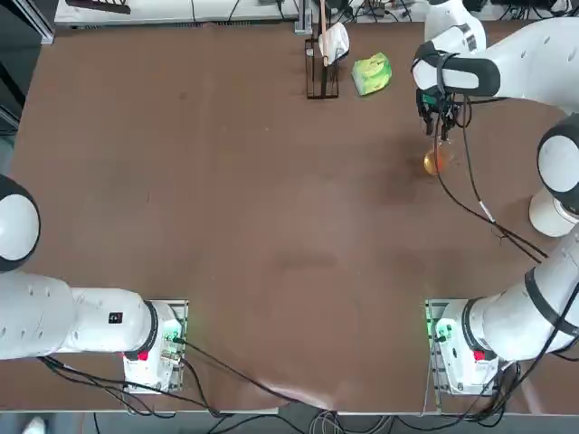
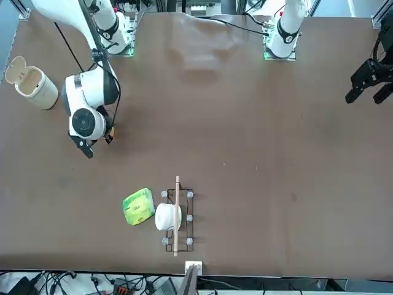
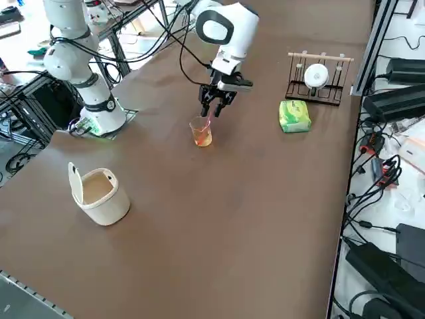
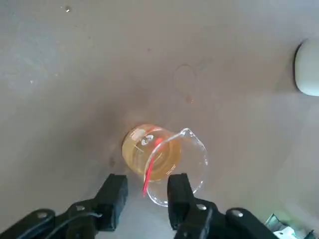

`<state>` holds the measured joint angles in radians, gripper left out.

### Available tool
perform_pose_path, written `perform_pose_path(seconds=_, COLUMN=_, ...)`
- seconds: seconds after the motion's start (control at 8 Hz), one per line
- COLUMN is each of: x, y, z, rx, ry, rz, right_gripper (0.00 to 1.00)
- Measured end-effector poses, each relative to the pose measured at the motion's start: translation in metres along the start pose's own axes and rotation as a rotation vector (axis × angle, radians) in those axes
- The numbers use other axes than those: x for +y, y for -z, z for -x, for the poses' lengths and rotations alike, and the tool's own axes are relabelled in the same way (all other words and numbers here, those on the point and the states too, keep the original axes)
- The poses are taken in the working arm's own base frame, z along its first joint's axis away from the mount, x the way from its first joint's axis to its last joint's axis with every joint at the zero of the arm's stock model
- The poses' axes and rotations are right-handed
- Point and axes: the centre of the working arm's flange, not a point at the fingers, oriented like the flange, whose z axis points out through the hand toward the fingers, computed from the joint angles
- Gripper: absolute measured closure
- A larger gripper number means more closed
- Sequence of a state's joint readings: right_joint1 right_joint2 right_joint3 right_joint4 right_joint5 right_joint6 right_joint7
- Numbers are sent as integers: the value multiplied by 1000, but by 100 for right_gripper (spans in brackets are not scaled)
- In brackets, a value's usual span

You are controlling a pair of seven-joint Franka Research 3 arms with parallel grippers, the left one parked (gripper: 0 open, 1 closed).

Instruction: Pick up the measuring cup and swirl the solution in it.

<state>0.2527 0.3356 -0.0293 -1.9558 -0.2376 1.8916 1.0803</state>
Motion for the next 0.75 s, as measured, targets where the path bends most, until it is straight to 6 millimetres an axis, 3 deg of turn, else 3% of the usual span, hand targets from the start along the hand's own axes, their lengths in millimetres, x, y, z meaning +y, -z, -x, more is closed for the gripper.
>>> perform_pose_path(seconds=0.75, x=-2, y=-7, z=0, rx=-7, ry=1, rz=11, right_gripper=59)
